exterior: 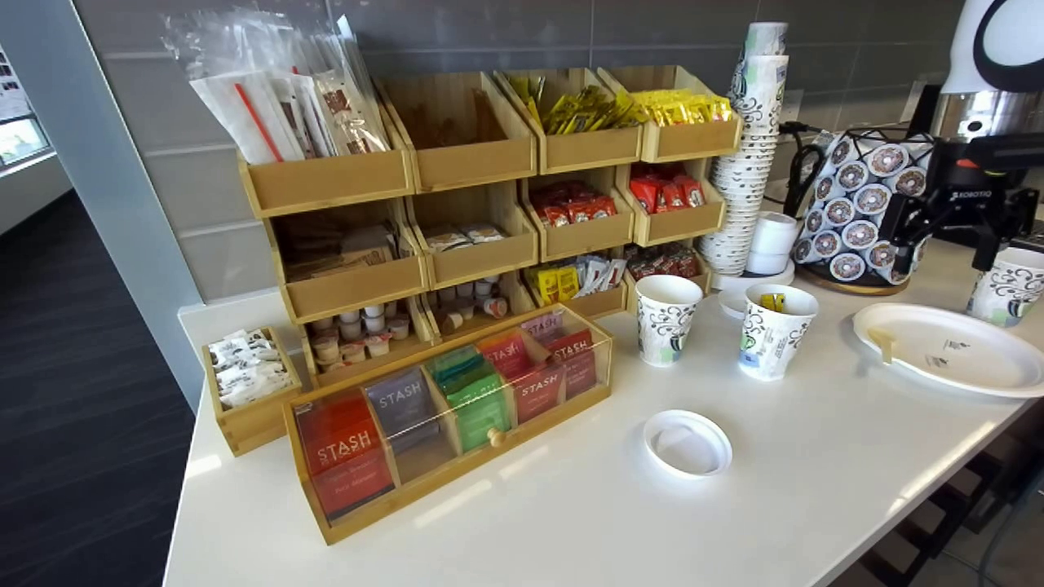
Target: Put the spoon in the left cup
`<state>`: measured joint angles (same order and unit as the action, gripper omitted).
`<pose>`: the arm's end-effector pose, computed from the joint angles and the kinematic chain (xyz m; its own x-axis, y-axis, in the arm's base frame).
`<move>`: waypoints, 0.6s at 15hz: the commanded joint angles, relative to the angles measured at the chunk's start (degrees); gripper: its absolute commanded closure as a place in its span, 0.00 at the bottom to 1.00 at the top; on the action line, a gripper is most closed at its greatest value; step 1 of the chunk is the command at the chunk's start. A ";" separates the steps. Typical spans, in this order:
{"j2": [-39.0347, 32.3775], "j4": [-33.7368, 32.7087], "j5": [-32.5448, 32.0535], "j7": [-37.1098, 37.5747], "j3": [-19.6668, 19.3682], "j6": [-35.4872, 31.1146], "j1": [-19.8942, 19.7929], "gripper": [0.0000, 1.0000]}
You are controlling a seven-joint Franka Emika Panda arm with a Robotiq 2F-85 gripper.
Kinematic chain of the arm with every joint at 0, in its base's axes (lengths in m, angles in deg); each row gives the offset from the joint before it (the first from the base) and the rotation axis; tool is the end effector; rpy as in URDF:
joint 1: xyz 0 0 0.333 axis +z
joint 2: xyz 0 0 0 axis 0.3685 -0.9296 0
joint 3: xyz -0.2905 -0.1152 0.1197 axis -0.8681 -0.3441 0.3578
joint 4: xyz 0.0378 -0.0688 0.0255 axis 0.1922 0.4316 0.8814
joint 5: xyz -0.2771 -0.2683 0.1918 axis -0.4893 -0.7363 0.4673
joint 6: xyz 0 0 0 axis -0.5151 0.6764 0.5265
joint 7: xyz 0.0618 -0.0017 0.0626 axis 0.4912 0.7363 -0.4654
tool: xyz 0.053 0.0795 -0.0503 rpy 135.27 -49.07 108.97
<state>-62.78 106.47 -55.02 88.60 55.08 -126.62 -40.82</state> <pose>0.4006 -0.2820 0.3317 0.6186 -0.7816 -0.0804 -0.7774 -0.6237 0.0823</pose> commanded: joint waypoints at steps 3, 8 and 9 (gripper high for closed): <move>-7.41 -2.19 5.49 4.47 -1.78 2.06 -0.44 0.00; -12.00 -3.82 14.10 2.40 -3.14 3.77 -0.50 0.00; -12.72 -4.20 15.31 2.26 -3.25 3.97 -0.52 0.00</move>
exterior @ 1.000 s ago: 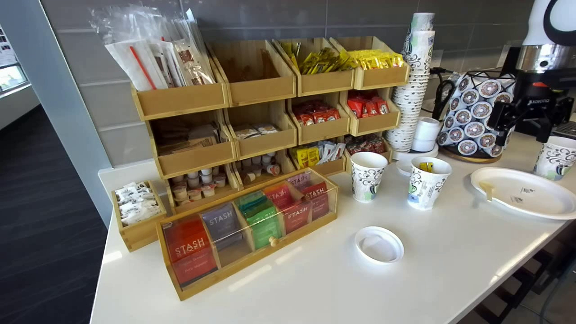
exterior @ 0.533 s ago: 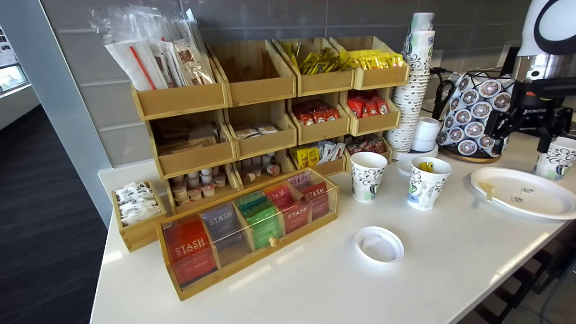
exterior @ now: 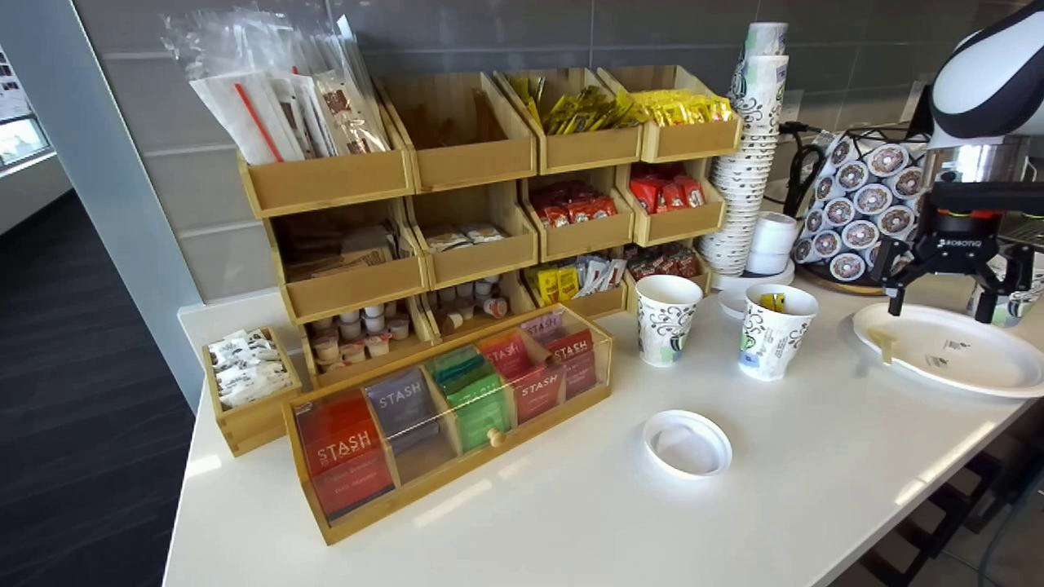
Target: Put the spoon in the left cup
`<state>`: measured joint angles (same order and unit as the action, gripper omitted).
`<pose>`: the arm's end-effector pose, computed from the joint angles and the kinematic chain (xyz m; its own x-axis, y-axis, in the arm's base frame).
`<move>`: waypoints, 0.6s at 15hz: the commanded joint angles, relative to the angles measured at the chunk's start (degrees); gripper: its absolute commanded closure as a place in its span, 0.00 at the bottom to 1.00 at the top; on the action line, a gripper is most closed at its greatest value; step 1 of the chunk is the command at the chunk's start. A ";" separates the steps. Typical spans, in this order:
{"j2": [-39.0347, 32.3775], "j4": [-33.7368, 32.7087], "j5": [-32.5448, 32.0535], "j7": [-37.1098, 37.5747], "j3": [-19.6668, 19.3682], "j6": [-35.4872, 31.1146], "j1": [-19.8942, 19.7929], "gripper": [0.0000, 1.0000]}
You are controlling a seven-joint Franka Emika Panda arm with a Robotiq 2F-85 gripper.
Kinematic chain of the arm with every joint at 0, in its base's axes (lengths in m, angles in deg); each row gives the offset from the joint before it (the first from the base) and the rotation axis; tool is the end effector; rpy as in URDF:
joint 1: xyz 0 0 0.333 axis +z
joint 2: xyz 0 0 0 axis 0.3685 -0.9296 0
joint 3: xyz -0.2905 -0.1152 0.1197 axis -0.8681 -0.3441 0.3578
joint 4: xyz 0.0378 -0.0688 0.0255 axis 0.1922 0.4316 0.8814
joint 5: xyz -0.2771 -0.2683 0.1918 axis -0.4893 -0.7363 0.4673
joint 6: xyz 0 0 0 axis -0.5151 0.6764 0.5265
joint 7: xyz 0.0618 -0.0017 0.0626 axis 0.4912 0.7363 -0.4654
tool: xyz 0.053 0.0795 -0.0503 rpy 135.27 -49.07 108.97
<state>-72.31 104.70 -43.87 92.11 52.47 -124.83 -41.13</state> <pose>0.3905 -0.2993 0.2642 0.3924 -0.8840 -0.2542 -0.9039 -0.4218 0.0717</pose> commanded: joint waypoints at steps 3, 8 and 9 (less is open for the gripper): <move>-4.72 -2.92 8.78 -3.65 -0.73 1.03 -0.46 0.11; -7.45 -4.13 13.32 -6.51 -0.73 0.17 -0.82 0.40; -7.95 -4.44 13.67 -6.77 -0.78 0.10 -0.92 0.38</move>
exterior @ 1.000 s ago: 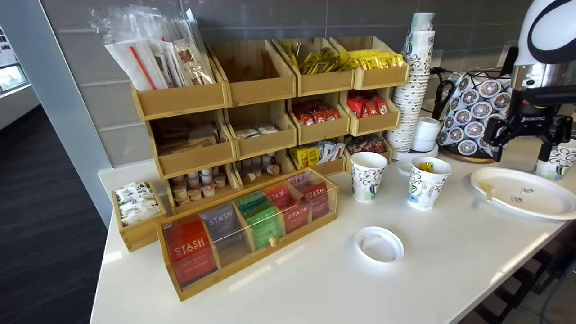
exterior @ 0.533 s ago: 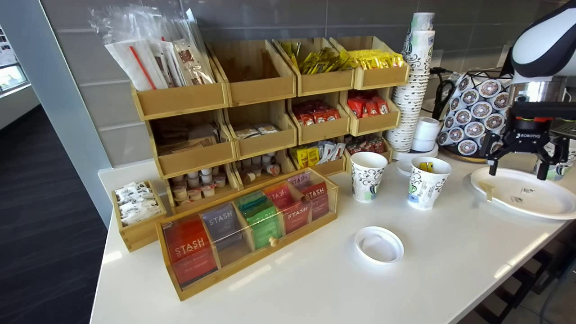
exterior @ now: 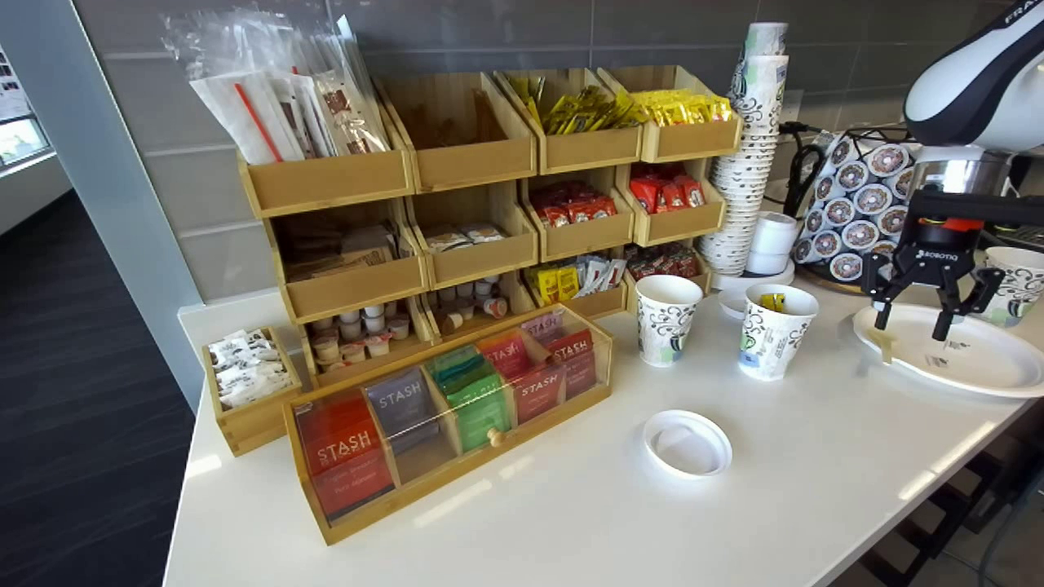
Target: Put the spoon in the left cup
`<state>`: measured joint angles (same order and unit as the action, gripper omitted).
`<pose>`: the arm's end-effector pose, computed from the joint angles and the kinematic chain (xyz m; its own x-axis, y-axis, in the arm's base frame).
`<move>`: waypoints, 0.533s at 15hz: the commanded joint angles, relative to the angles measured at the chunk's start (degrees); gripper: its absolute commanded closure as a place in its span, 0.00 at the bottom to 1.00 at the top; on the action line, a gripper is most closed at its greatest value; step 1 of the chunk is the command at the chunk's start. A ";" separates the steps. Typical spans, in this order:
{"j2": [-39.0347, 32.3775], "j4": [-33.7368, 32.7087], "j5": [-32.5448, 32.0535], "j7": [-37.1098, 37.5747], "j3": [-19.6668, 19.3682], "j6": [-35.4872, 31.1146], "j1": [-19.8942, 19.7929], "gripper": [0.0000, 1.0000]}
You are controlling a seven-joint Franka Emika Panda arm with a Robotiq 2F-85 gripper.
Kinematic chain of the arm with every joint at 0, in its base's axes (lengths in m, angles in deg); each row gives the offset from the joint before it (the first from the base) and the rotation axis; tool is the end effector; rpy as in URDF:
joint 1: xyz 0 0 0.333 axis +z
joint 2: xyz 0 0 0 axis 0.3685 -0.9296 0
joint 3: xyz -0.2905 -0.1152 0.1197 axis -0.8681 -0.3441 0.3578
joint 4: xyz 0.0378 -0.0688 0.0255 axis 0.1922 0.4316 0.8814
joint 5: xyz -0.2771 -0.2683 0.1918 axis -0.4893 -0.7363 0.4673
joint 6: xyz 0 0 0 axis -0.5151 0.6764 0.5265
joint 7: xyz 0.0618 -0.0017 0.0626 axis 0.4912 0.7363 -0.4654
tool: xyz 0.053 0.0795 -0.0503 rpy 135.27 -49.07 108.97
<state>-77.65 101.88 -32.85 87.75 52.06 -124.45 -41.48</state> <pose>0.4002 -0.3081 0.2392 0.3273 -0.8841 -0.3336 -0.9390 -0.3437 -0.0105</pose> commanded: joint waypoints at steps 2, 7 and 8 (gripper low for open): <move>-3.47 -2.23 3.11 -2.96 -0.49 -0.38 -0.82 0.40; -5.34 -3.83 3.60 -3.17 -0.67 -0.04 -1.48 0.40; -5.64 -4.01 3.83 -3.23 -0.67 -0.07 -1.57 0.43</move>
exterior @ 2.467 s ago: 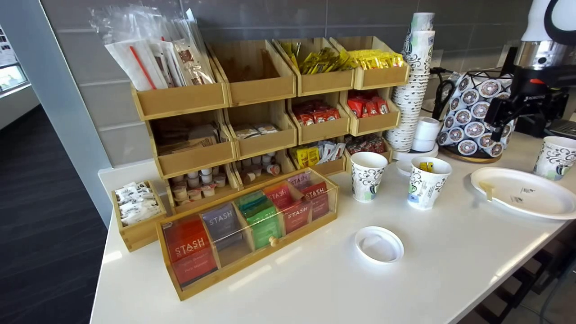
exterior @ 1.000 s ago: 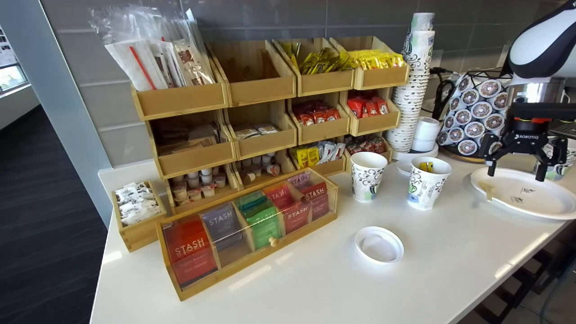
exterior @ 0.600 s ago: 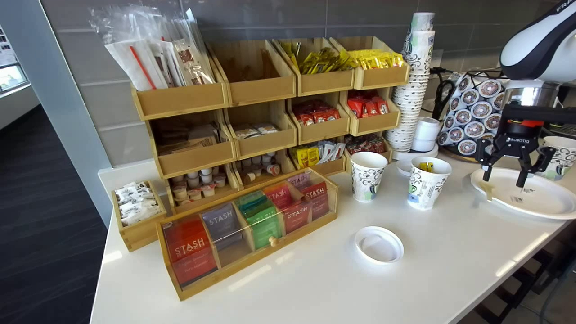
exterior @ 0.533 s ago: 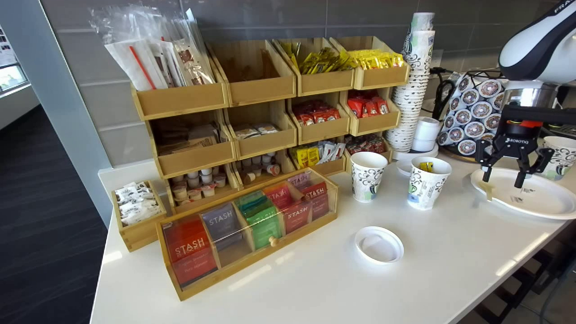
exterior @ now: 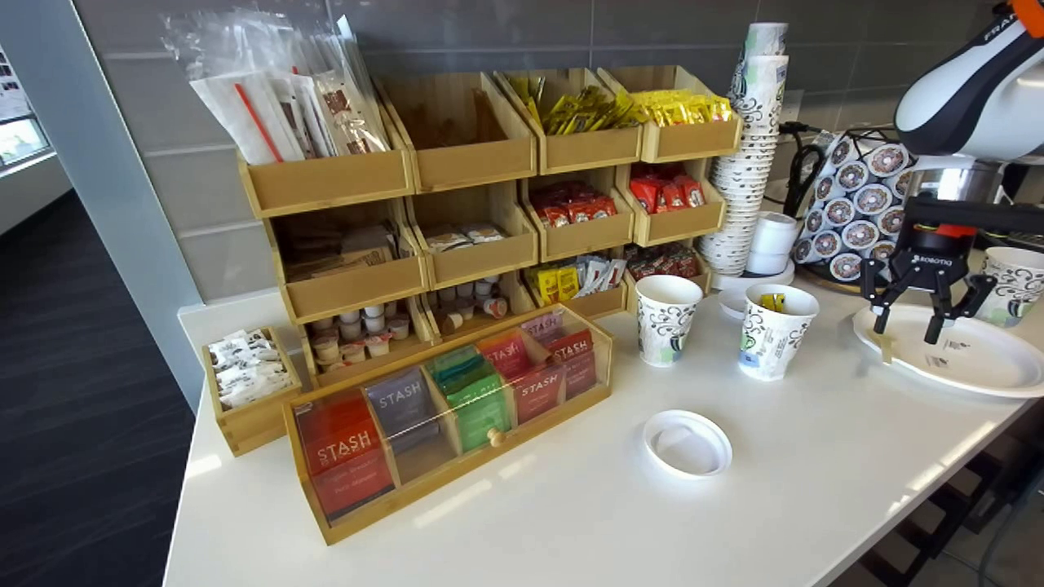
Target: Put the spoon in the left cup
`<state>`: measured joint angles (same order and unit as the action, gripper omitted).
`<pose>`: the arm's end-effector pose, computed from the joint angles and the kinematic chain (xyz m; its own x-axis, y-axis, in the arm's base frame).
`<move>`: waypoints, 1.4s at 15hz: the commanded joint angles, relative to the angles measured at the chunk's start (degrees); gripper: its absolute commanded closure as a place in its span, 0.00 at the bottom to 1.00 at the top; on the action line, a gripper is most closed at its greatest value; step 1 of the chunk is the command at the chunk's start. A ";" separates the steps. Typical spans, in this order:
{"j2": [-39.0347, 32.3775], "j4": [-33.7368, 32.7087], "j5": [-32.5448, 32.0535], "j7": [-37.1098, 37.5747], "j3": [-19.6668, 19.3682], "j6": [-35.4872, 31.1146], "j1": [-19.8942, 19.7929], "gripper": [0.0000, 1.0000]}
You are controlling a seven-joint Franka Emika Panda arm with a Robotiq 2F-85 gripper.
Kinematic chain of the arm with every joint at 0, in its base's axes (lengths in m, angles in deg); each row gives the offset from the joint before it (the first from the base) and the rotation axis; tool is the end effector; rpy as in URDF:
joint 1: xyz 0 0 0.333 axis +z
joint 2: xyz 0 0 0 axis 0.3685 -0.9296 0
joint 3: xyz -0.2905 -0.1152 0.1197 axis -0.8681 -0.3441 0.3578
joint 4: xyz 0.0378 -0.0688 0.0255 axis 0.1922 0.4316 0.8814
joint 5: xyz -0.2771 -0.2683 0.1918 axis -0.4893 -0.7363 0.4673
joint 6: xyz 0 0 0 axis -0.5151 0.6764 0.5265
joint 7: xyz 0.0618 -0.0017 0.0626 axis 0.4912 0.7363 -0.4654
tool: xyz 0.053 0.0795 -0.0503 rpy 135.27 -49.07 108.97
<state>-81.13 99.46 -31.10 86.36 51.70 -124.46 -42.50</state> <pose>0.4020 -0.3253 0.2257 0.3056 -0.8881 -0.3432 -0.9467 -0.3219 -0.0099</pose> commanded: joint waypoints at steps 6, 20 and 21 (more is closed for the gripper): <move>-3.90 -2.25 3.03 -2.11 -0.15 -0.51 -0.66 0.54; -5.67 -3.14 4.57 -2.90 0.00 -1.13 -0.75 0.92; -5.67 -3.26 4.54 -2.86 -0.02 -1.05 -0.76 0.96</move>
<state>-85.48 97.07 -28.04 84.73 51.61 -124.66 -42.80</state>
